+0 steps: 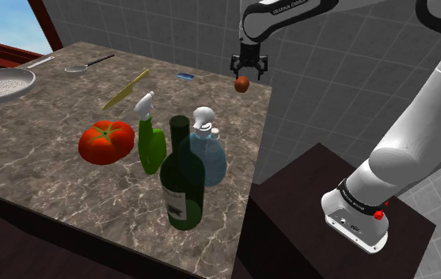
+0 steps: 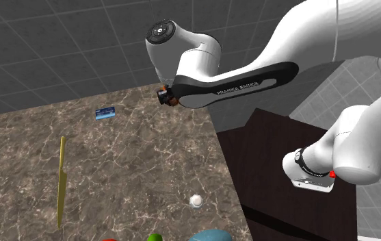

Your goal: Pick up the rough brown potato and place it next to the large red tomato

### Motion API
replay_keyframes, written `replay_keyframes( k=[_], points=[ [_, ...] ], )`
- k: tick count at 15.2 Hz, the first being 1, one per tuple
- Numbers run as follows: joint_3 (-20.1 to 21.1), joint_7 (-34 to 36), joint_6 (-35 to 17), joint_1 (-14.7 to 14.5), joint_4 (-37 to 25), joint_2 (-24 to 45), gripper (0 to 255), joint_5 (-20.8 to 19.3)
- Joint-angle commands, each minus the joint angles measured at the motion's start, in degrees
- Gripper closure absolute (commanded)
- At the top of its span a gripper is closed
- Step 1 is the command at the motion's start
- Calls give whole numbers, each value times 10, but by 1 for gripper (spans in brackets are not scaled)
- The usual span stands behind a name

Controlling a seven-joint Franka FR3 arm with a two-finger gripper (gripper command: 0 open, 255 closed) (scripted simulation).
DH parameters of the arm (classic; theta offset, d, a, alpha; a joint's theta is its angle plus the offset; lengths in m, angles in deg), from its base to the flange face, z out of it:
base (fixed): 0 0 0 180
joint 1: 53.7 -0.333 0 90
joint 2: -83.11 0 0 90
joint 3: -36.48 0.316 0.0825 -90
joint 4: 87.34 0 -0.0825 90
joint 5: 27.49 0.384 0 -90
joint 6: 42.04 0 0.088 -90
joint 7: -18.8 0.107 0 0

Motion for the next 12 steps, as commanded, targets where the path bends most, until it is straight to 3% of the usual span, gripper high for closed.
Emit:
replay_keyframes(
  k=[1, 4, 12],
  points=[
    [-6, 35, 3, -2, -51, 49, 0, -14],
    [-18, 80, 11, -8, -126, 116, 0, -29],
    [-24, 86, -38, -5, -98, 138, 0, -38]
  ],
)
